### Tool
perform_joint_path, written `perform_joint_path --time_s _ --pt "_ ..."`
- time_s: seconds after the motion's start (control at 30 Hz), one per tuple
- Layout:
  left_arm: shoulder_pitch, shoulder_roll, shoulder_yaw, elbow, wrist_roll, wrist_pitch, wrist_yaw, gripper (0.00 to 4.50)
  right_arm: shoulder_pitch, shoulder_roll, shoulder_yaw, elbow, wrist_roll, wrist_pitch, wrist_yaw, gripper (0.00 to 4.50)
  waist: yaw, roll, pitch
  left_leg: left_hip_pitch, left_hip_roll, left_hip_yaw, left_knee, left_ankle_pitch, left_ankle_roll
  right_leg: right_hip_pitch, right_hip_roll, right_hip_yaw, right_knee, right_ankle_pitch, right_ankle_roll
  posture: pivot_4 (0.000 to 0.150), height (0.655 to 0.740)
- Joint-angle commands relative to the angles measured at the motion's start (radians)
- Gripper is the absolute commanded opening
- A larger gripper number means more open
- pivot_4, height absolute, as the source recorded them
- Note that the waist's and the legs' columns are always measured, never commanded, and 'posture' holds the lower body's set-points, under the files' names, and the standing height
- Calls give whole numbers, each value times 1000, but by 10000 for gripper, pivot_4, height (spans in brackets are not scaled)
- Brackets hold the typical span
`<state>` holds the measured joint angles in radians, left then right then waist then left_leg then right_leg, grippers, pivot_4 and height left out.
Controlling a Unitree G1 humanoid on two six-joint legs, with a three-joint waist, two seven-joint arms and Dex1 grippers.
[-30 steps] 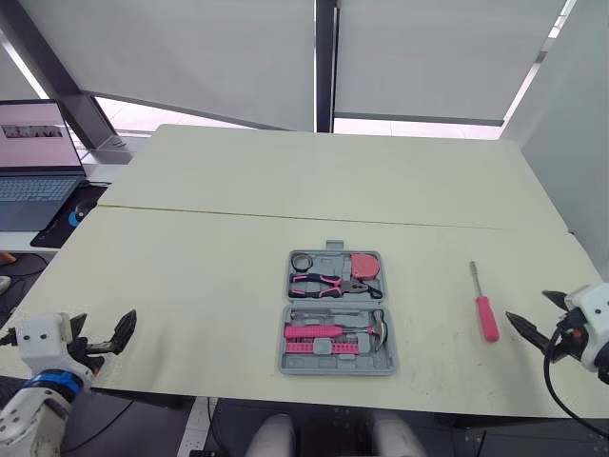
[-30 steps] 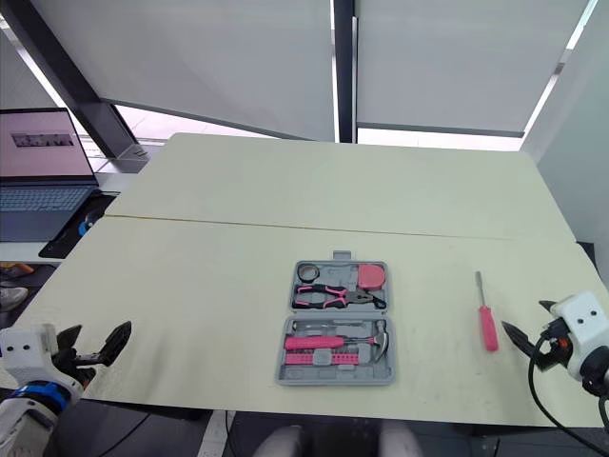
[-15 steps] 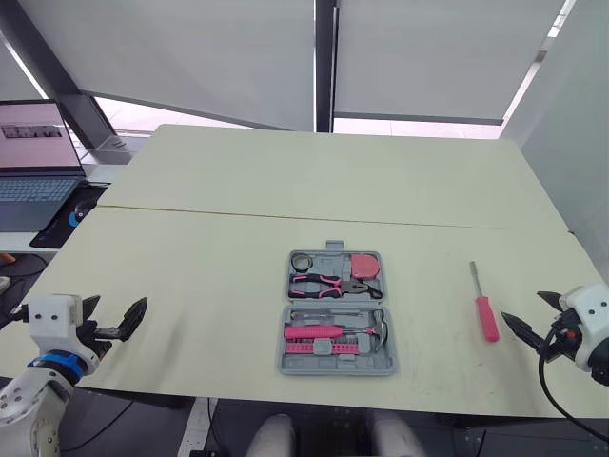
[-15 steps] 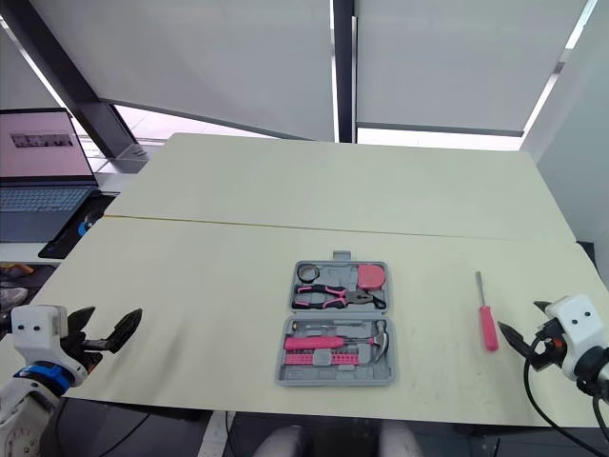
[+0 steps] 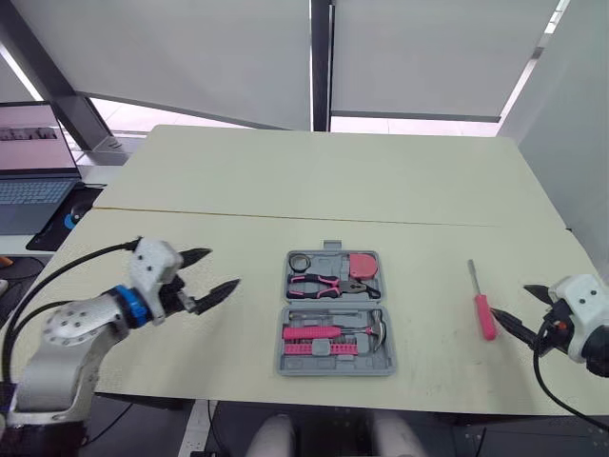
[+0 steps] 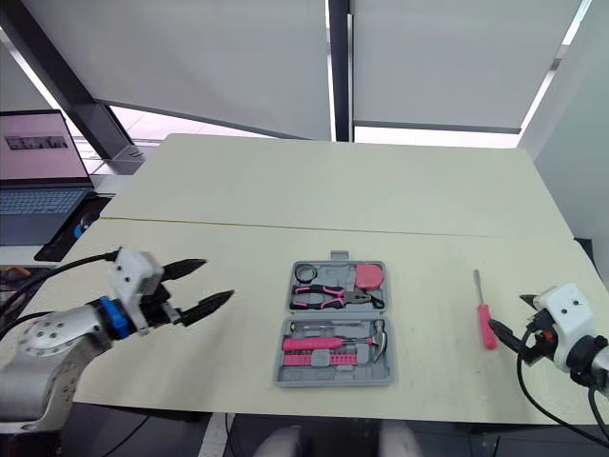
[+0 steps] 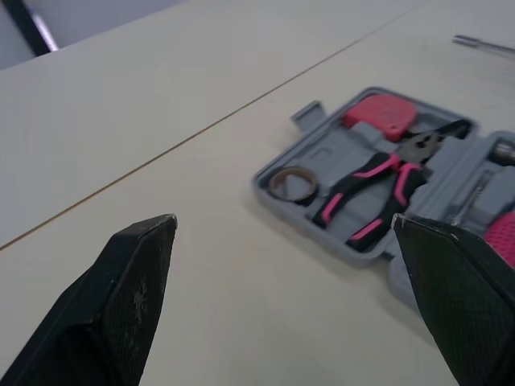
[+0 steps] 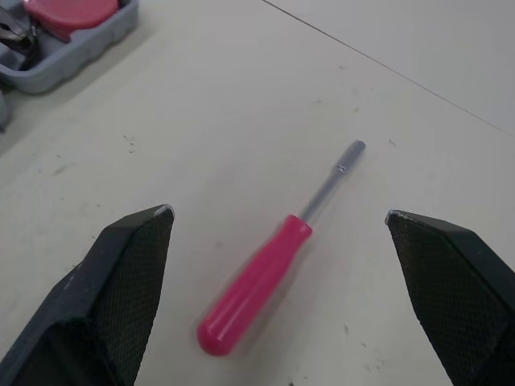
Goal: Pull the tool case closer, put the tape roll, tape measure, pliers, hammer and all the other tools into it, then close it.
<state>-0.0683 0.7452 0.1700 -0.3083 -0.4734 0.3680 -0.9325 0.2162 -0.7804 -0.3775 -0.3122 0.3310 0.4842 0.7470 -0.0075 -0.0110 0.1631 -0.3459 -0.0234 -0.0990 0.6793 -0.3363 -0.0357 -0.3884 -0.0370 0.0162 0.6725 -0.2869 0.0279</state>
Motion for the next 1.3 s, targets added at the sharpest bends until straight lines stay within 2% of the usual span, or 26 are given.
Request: perform_joint_path --time_s 0.03,0.17,0.33,0.5,0.67,0.77,0.87,0.97,1.17,1.3 --pt "-61 28 -71 -107 -59 28 -86 44647 -74 13 75 -34 -42 132 -107 45000 -1 0 0 0 0 0 0 0 0 0 0 0 0 0 0 1500 7400" --pt "-111 27 -112 -129 -73 23 -134 44647 -164 50 138 -1 -81 223 -204 45000 -1 1 1 0 0 0 0 0 0 0 1 0 0 0 0 1500 7400" --pt "-163 17 -156 -141 -79 7 -182 44647 -303 137 182 137 -136 297 -336 45000 -1 1 1 0 0 0 0 0 0 -1 1 0 0 0 0 1500 7400" --pt "-165 12 -191 -121 -30 -38 -198 44647 -354 181 178 211 -140 385 -393 45000 -1 1 1 -1 0 0 0 0 0 -1 1 0 0 0 0 1500 7400" --pt "-158 9 -200 -122 -18 -51 -190 44647 -358 203 168 207 -118 452 -403 45000 -2 2 2 -1 0 0 0 0 0 -1 1 0 0 0 0 1500 7400" --pt "-152 6 -198 -126 -15 -53 -183 45000 -350 231 142 199 -90 481 -409 38852 -3 2 2 -1 0 0 0 0 0 -1 2 0 0 0 0 1500 7400" --pt "-153 5 -195 -122 -11 -54 -178 45000 -348 235 131 218 -94 469 -412 28693 -4 2 2 0 0 0 0 0 0 -1 2 0 1 0 0 1500 7400" --pt "-159 6 -196 -118 -6 -55 -179 45000 -355 235 123 247 -92 455 -408 20690 -6 2 2 0 0 0 0 0 0 -1 2 0 1 0 0 1500 7400" --pt "-169 10 -197 -116 2 -55 -178 45000 -351 208 148 281 -114 394 -384 8737 -10 2 2 0 0 0 0 0 0 -1 2 1 1 0 0 1500 7400" --pt "-164 10 -198 -119 11 -59 -174 45000 -351 217 143 251 -99 399 -376 7972 -13 2 2 0 0 0 0 0 0 -1 2 0 1 0 0 1500 7400"
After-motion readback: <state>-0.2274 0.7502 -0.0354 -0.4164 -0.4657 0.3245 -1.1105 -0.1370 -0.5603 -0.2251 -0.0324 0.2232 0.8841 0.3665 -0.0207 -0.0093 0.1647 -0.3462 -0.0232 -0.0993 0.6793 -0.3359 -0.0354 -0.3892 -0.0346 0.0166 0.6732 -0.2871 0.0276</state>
